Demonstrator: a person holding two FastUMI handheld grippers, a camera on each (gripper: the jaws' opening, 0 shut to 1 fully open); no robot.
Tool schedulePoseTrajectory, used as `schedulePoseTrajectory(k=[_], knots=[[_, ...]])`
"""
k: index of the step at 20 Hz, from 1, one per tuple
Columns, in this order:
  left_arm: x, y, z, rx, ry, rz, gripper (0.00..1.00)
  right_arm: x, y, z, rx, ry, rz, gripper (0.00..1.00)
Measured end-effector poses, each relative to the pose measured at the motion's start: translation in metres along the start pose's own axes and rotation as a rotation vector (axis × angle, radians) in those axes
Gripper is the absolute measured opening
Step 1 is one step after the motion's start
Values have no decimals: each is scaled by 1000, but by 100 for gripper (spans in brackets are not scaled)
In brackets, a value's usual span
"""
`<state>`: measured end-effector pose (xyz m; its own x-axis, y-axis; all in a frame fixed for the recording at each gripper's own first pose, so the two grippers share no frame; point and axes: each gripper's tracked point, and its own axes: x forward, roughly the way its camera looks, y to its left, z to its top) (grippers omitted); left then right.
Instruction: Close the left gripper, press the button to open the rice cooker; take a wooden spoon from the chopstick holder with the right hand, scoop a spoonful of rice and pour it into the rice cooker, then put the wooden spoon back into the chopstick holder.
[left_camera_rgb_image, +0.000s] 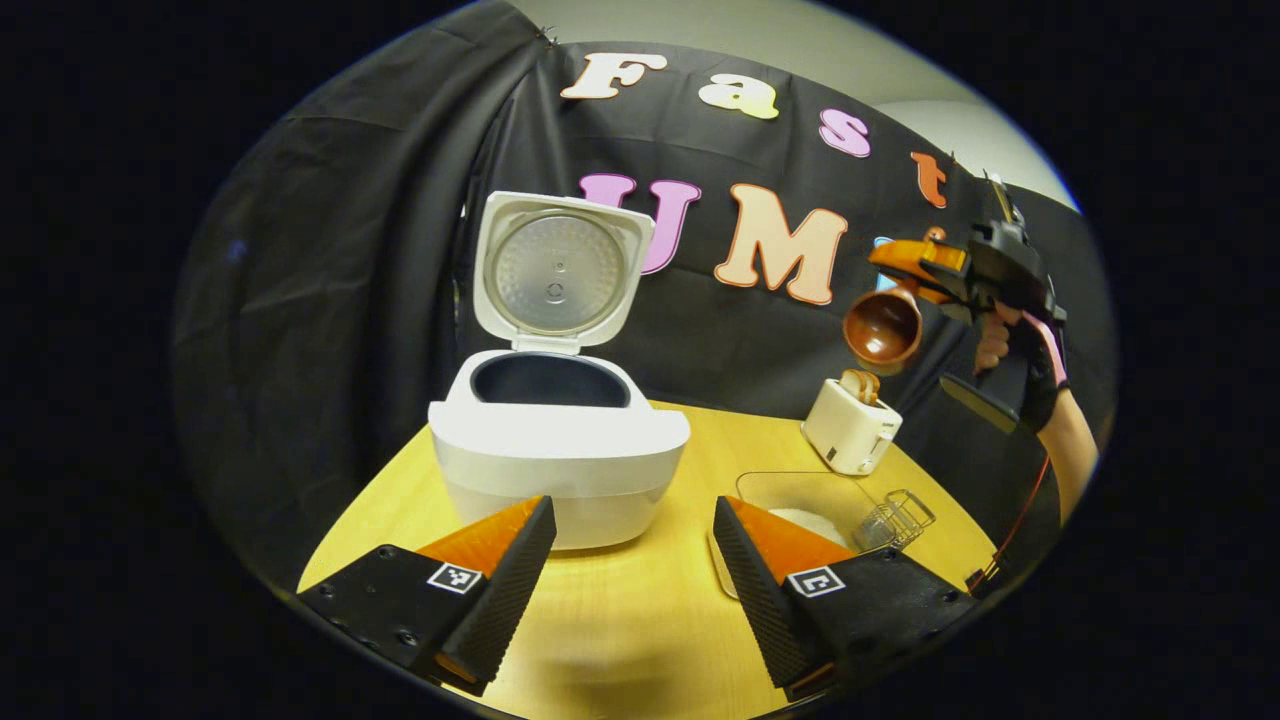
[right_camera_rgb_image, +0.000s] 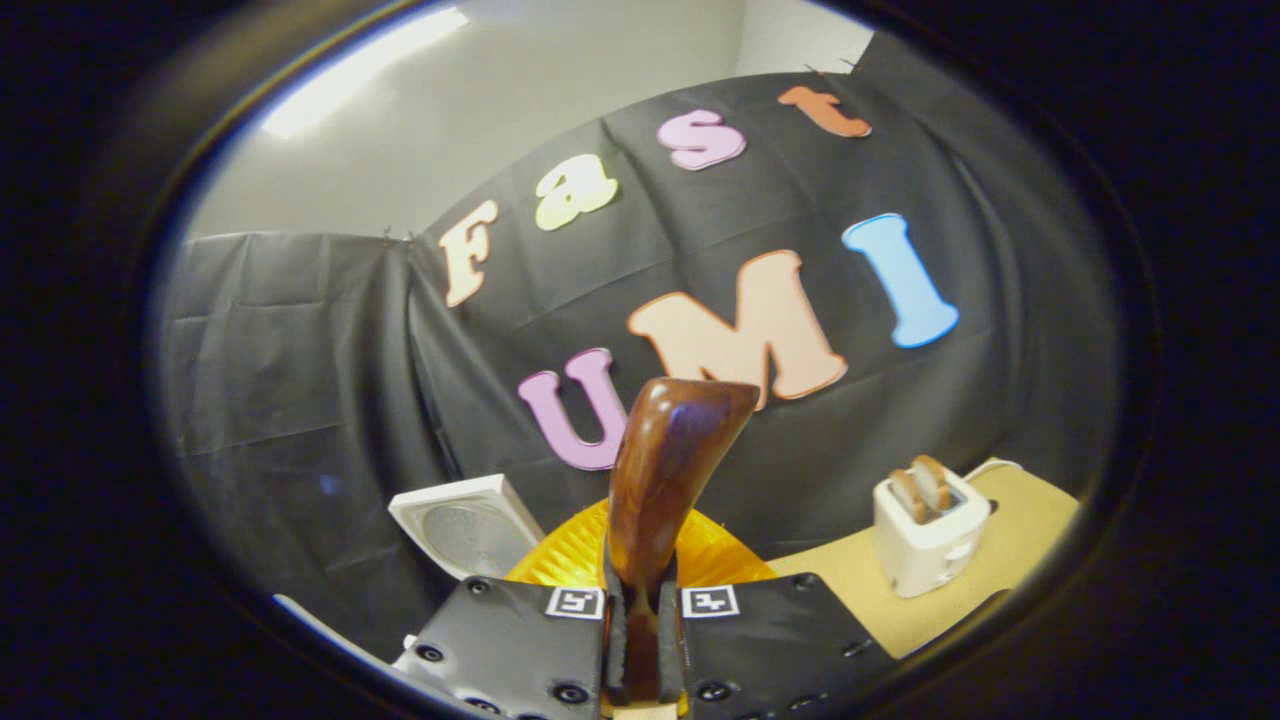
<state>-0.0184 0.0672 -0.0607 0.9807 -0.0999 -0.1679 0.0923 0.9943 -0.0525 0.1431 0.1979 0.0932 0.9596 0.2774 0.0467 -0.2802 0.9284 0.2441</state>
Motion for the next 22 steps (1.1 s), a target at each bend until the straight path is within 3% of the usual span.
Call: schedulePoseTrajectory(k=[5,11,12,22], knots=[[8,-13,3,21,1,-5,94,-41,-107,-6,-10,8,-164,14],[4,-12,8,49,-2,37,95,-71,-185,-36,-49,38,-262,16],[3,-10,8,54,-3,50,95,-73,-195,-43,-60,44,-273,12],[-11,6,7,98,14,139,94,-72,-261,-141,-177,174,-333,12]])
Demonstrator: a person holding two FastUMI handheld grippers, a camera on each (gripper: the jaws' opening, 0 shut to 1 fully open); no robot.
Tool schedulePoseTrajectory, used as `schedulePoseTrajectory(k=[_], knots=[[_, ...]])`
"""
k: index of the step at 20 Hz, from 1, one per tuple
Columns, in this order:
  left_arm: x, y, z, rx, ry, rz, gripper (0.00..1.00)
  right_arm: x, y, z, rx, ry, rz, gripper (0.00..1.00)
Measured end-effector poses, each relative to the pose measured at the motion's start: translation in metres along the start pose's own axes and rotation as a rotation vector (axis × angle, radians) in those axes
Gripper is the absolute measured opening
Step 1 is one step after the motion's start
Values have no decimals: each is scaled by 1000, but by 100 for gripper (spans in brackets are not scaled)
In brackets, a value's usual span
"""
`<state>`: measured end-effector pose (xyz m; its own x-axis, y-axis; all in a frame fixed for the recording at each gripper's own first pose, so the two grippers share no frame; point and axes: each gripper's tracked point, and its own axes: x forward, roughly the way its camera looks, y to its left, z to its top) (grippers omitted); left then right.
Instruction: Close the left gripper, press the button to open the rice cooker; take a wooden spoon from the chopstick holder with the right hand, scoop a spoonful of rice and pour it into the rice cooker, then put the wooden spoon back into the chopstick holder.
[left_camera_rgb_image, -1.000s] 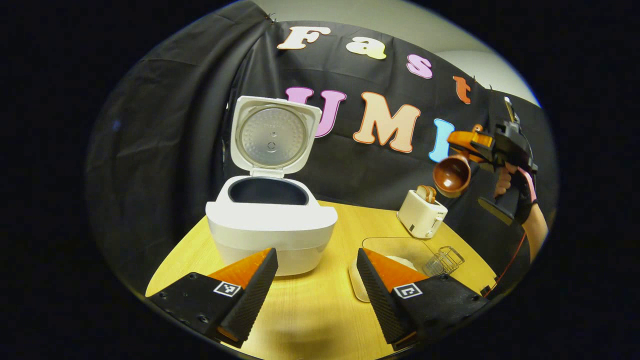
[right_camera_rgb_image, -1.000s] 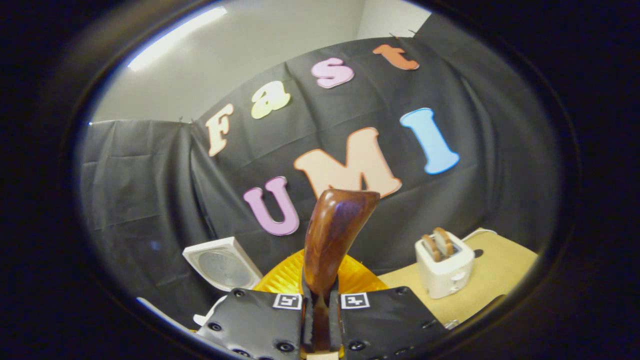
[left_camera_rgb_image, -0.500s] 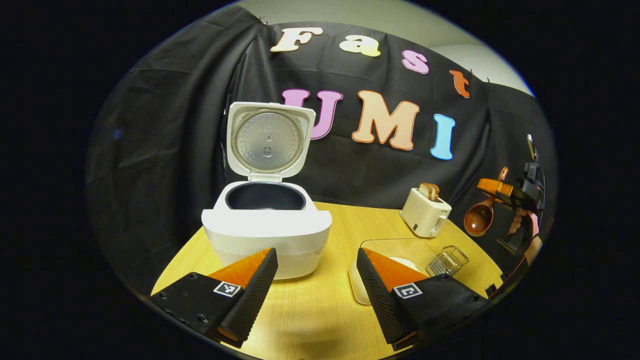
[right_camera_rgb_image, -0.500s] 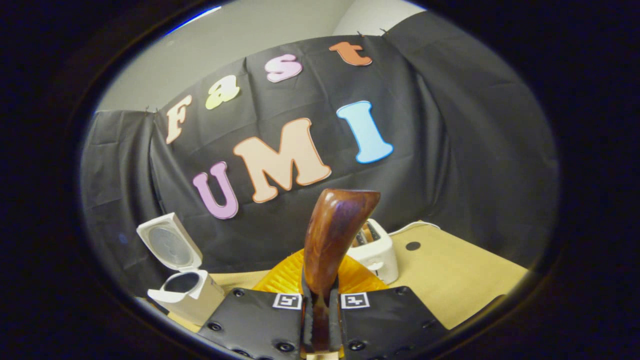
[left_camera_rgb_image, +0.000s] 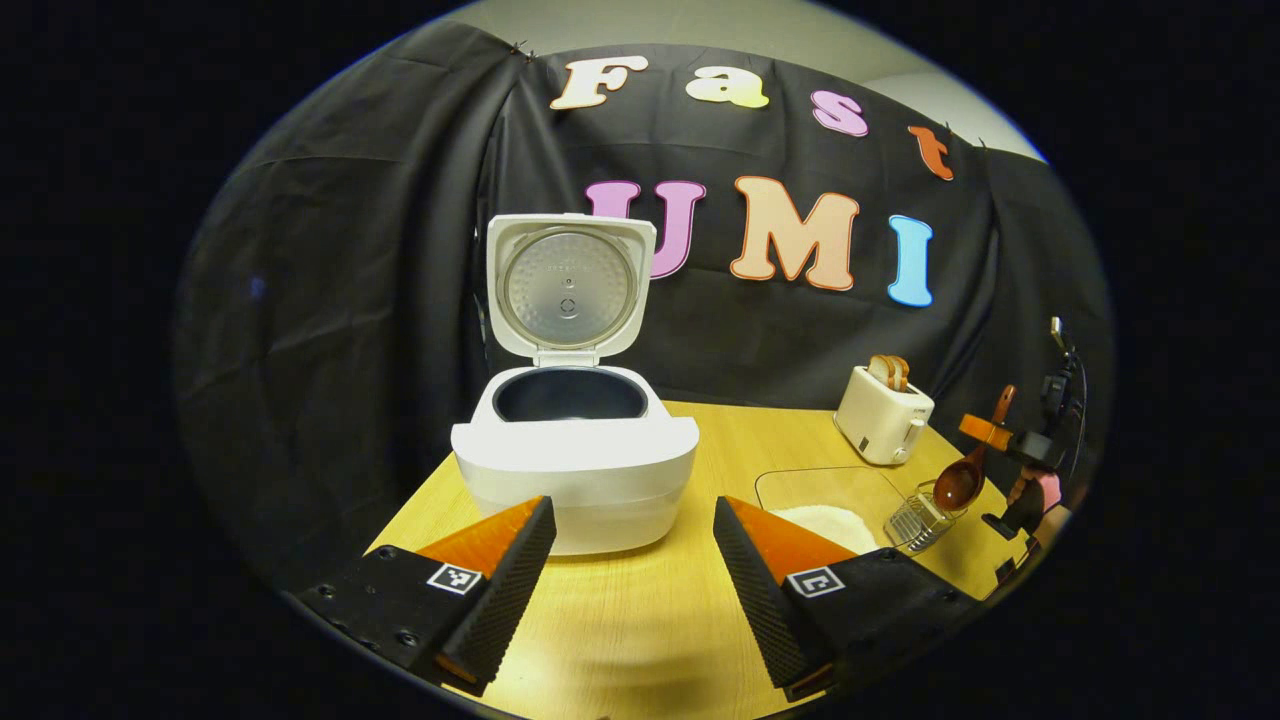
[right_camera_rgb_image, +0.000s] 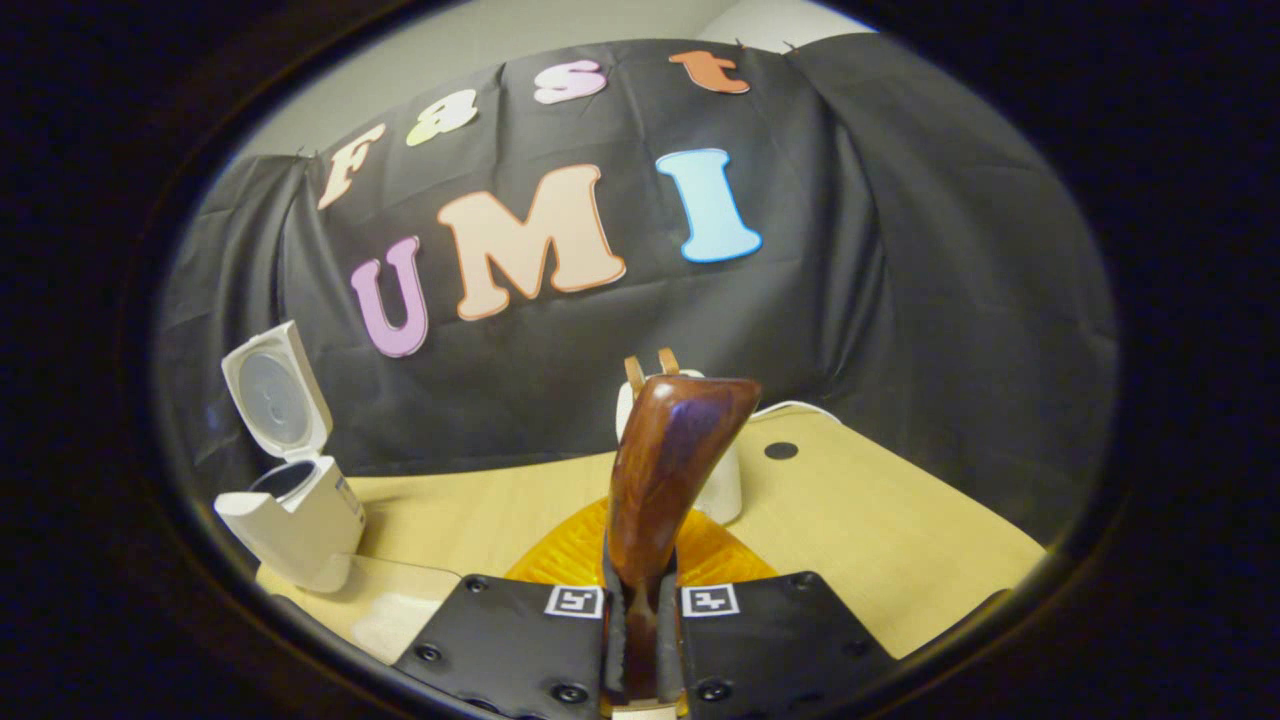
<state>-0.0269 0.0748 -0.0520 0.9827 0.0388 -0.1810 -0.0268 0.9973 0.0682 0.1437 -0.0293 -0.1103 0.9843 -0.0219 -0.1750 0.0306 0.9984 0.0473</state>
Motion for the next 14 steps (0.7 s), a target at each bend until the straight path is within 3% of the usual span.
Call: schedulePoseTrajectory(k=[7,11,12,14], knots=[[3,-10,-5,7,17,-8,94,9,7,-34,-61,44,10,14],[6,-16,-4,4,15,-24,95,5,10,-44,-65,71,24,20],[7,-17,-4,3,14,-27,94,5,9,-42,-59,73,22,28],[7,-18,-5,1,13,-30,94,3,8,-40,-31,70,17,28]])
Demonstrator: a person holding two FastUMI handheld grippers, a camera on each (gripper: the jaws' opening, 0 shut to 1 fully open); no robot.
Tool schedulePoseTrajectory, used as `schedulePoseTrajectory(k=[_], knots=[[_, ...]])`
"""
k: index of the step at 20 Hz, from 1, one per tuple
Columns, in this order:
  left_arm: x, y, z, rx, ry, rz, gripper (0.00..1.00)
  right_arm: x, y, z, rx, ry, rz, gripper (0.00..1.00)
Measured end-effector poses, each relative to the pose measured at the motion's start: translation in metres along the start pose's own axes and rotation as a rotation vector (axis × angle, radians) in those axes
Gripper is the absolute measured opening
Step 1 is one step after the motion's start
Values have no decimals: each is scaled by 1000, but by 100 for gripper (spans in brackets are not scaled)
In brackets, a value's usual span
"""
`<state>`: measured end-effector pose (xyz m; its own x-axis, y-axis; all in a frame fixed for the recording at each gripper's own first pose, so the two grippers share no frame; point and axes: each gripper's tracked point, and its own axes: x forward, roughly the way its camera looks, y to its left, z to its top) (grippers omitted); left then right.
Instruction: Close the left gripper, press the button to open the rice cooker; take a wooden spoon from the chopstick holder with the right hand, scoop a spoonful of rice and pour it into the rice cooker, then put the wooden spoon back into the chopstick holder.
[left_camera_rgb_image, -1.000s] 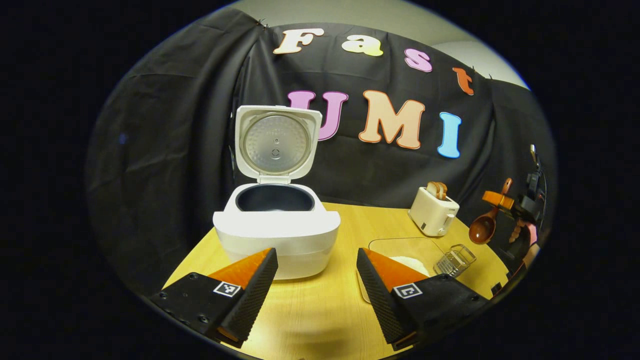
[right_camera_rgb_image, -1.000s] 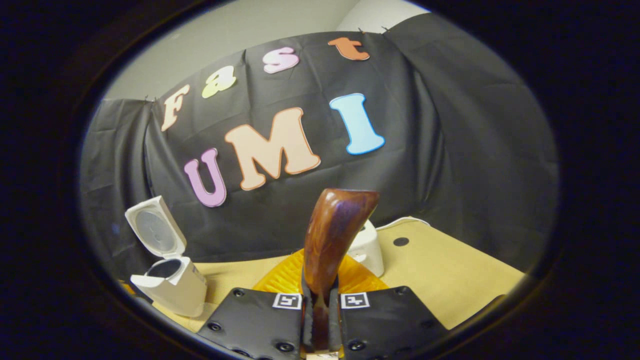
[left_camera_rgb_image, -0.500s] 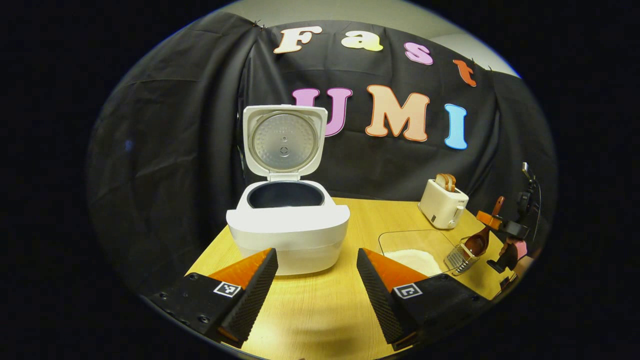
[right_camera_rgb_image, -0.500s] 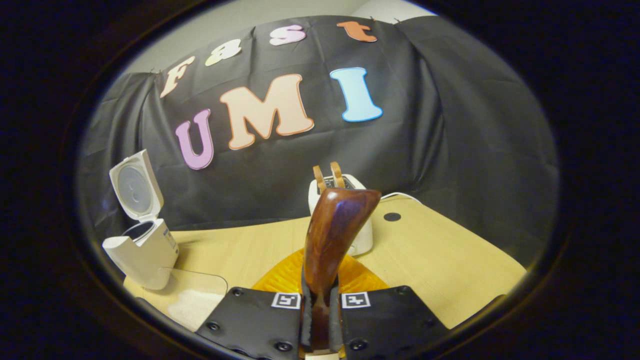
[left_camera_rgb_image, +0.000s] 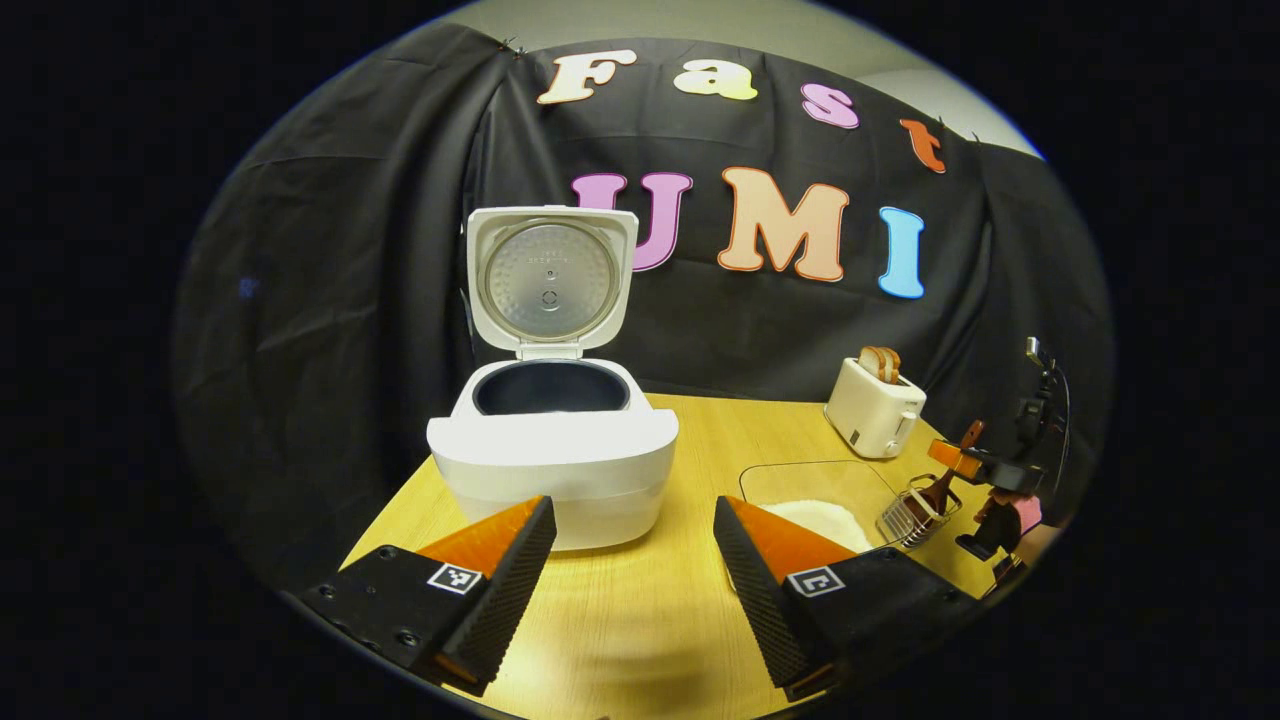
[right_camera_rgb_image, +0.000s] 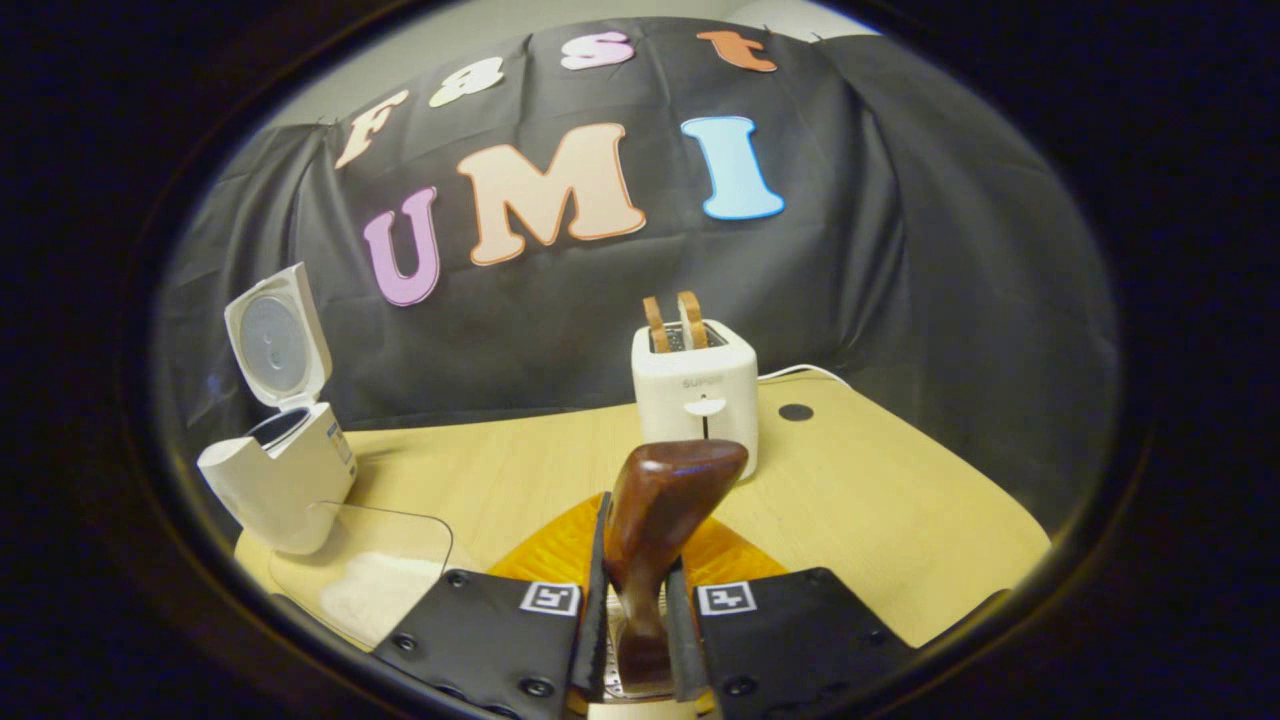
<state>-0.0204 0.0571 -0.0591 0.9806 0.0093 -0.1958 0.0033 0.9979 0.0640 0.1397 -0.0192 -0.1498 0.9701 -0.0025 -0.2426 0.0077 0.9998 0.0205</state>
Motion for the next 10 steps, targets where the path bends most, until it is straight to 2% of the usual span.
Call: schedulePoseTrajectory(k=[5,8,10], knots=[[0,0,4,-11,-15,-5,94,-10,-7,5,19,-7,-3,72],[1,0,6,-22,-22,-7,94,-23,-19,2,15,14,-33,99],[3,1,13,-33,-38,-12,94,-36,-26,3,24,17,-52,99]])
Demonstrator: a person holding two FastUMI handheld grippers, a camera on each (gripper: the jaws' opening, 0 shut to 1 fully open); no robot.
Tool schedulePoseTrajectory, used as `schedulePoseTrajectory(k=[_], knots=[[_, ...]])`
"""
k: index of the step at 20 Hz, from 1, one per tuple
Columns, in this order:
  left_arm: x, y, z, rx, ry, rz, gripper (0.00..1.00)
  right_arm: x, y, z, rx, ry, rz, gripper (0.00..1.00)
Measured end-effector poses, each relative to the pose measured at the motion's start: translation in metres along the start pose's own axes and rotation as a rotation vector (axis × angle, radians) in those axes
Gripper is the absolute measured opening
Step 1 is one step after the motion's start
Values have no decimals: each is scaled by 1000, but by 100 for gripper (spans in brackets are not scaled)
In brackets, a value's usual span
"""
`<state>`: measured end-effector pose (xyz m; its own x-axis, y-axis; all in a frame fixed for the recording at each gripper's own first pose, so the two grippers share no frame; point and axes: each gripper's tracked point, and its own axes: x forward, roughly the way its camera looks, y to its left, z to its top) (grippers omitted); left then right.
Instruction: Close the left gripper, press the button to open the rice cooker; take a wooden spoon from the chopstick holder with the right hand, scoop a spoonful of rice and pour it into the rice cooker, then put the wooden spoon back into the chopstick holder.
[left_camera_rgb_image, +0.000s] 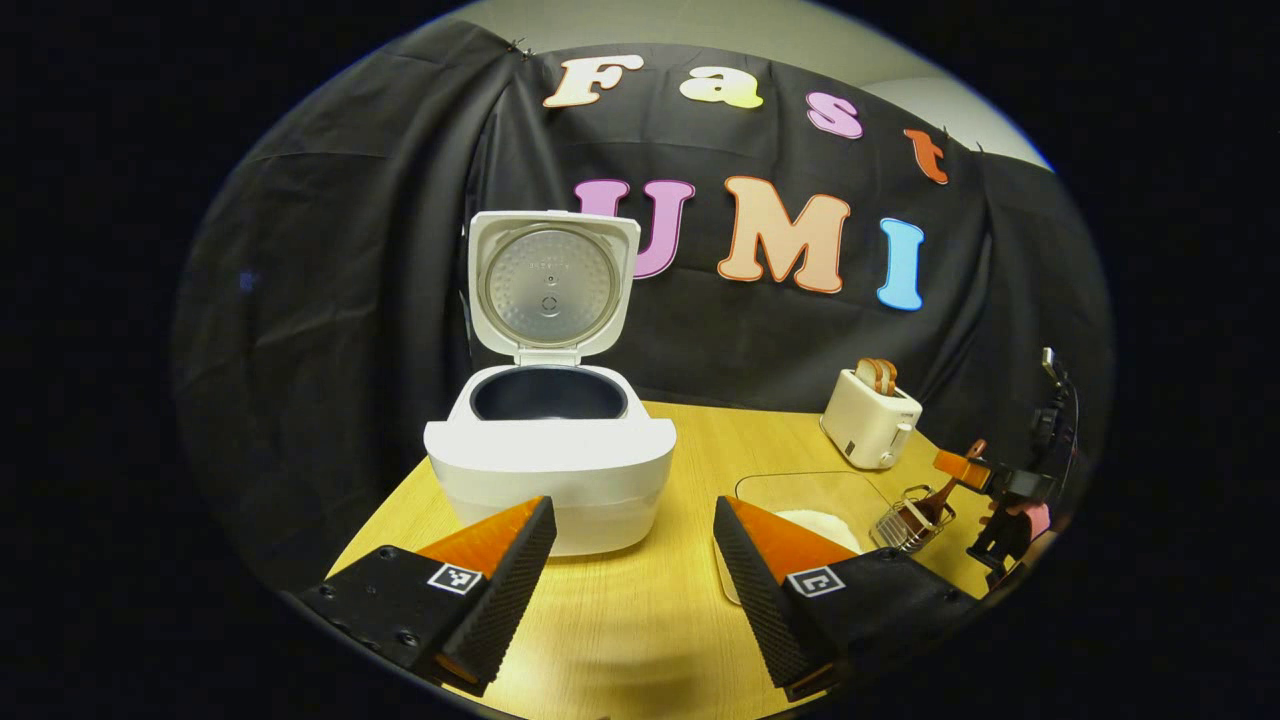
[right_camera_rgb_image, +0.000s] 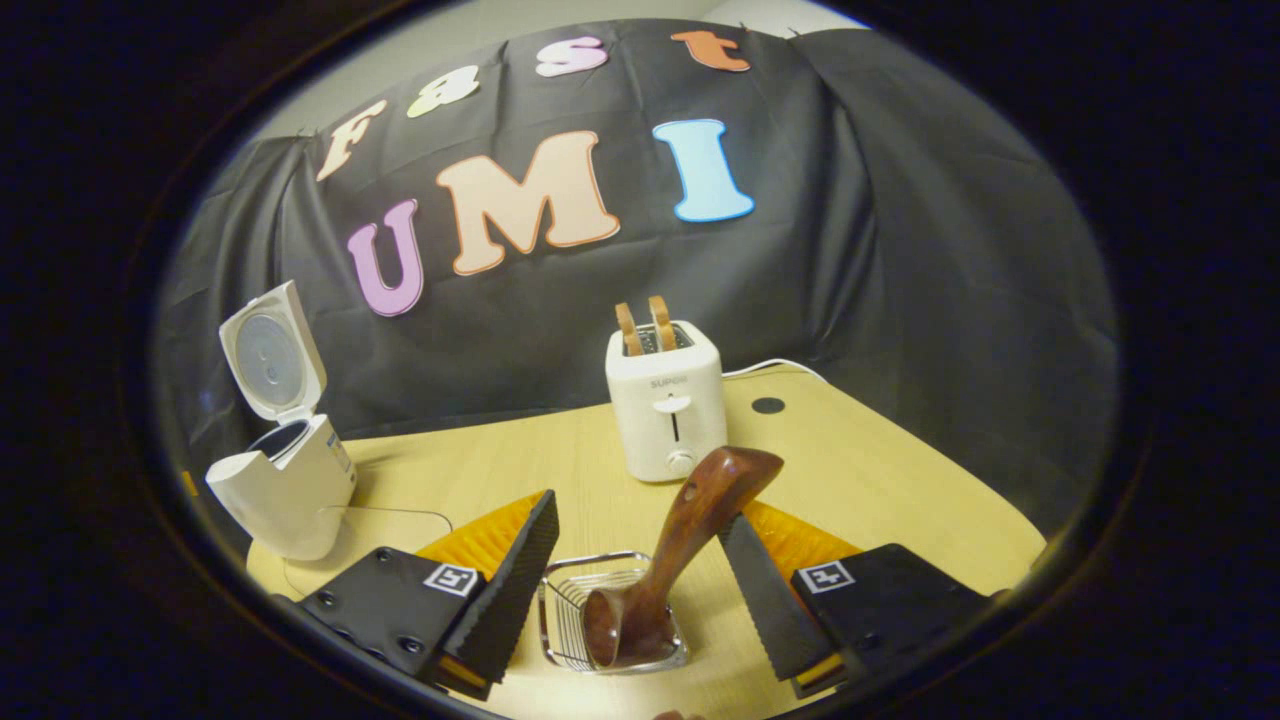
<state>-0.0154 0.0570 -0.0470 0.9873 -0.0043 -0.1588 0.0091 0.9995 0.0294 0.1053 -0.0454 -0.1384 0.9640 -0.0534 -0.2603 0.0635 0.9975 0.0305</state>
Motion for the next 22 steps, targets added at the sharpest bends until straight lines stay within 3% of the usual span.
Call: schedulePoseTrajectory(k=[6,12,16,18,22], knots=[[11,5,42,-33,-79,-14,94,-42,-22,-2,9,9,-50,99],[32,9,113,-31,-153,-41,94,-81,-42,-5,52,14,-115,99],[48,11,185,-4,-224,-68,90,-101,-57,-7,73,24,-161,99],[59,14,226,-14,-270,-76,94,-108,-66,-6,77,23,-186,99],[84,33,288,-9,-328,-56,93,-120,-87,-4,86,21,-235,99]])
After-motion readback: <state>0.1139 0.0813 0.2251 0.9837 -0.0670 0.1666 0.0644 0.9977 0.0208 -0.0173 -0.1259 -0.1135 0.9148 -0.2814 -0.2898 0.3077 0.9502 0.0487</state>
